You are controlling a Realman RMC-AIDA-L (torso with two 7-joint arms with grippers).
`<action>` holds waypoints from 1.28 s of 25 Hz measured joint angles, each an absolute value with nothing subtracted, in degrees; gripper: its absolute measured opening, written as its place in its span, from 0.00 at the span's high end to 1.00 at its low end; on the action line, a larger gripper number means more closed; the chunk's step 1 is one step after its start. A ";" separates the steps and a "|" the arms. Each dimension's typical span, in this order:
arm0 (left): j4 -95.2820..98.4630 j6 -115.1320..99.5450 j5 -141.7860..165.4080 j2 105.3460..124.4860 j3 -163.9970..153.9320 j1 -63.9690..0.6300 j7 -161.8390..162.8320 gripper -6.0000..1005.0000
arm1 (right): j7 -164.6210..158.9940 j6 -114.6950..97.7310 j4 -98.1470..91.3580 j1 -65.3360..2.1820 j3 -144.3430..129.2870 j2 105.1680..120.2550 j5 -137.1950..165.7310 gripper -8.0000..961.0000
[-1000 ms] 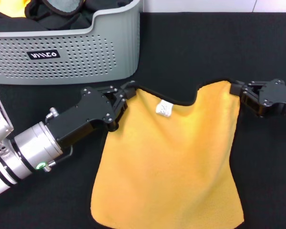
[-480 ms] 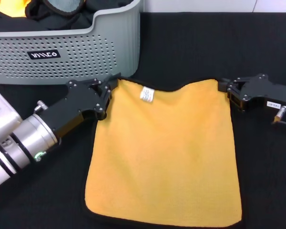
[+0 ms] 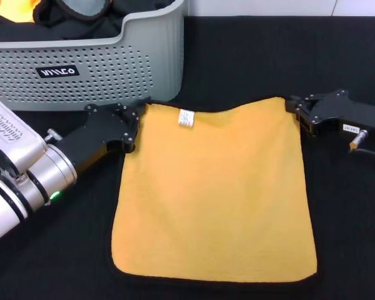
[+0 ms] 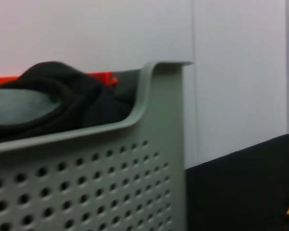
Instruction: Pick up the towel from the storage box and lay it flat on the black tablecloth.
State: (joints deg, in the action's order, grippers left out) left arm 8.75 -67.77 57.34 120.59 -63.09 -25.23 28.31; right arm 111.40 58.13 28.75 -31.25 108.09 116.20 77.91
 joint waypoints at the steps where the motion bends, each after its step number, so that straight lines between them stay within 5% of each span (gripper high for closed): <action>1: 8.69 -67.30 56.93 120.59 -63.17 -25.26 28.31 0.98 | 111.39 58.02 28.75 -31.29 107.90 116.20 77.74 0.86; 8: 8.61 -66.09 56.50 120.55 -63.55 -25.04 28.99 0.98 | 111.04 57.52 28.30 -31.21 107.10 116.18 76.11 0.86; 11: 8.58 -66.29 56.39 120.61 -63.30 -24.36 29.25 0.87 | 111.53 57.48 28.60 -29.80 107.20 116.09 73.51 0.85; 16: 8.59 -67.11 55.54 120.58 -63.19 -22.72 29.97 0.65 | 114.70 61.16 29.55 -26.30 107.62 115.68 67.91 0.62; 27: 9.28 -75.48 57.13 120.03 -65.66 -19.70 32.78 0.19 | 121.01 71.73 28.88 -21.94 107.51 115.70 61.56 0.36; 32: 12.24 -89.71 57.74 118.85 -65.60 -14.88 35.43 0.16 | 120.93 83.04 29.29 -21.75 106.96 114.05 63.50 0.18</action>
State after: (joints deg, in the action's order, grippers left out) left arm 12.24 -89.71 57.74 118.85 -65.60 -14.88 35.43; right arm 120.93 83.04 29.29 -21.75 106.96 114.05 63.50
